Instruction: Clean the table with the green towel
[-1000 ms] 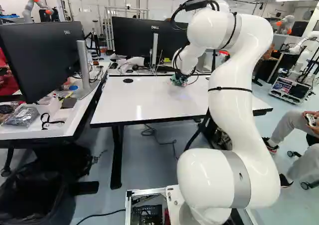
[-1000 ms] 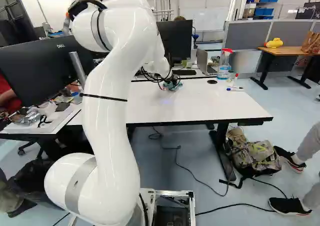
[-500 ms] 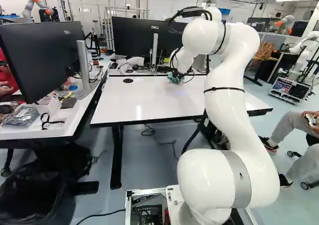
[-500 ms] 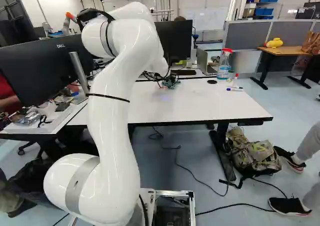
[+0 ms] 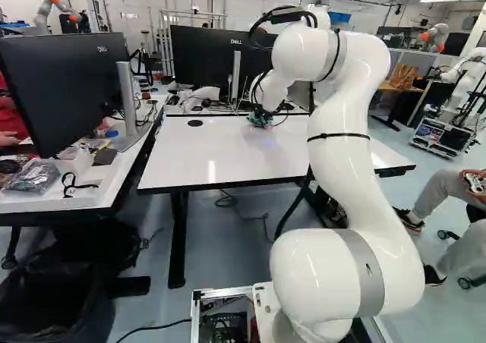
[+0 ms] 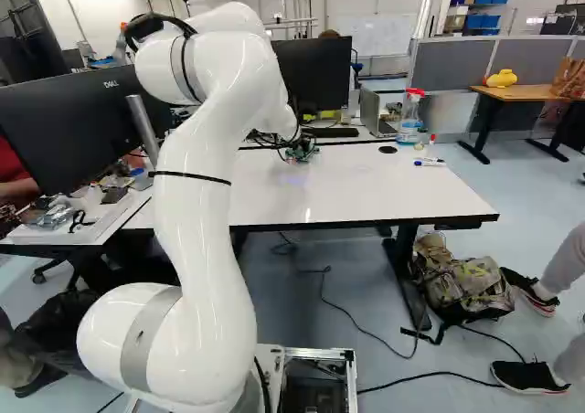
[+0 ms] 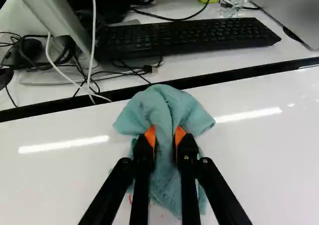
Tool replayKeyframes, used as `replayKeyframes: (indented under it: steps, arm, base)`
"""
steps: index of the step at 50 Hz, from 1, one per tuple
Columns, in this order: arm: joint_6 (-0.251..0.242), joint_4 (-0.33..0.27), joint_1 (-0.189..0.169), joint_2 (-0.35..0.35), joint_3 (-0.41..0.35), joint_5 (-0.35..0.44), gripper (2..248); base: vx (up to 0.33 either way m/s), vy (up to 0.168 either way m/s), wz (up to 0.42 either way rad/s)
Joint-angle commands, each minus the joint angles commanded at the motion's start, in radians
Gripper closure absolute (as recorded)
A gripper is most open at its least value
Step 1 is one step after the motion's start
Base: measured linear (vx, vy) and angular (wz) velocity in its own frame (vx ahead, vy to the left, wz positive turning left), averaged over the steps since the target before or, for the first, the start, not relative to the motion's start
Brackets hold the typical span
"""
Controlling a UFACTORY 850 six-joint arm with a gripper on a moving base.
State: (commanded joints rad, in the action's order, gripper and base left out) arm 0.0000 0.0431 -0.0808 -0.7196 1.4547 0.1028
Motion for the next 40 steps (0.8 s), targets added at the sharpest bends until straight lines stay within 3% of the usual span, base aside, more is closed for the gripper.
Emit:
replayKeyframes:
  steps: [40]
  arm:
    - [0.0, 0.0, 0.066, 0.129, -0.18, 0.0, 189]
  base:
    - [0.0, 0.0, 0.0]
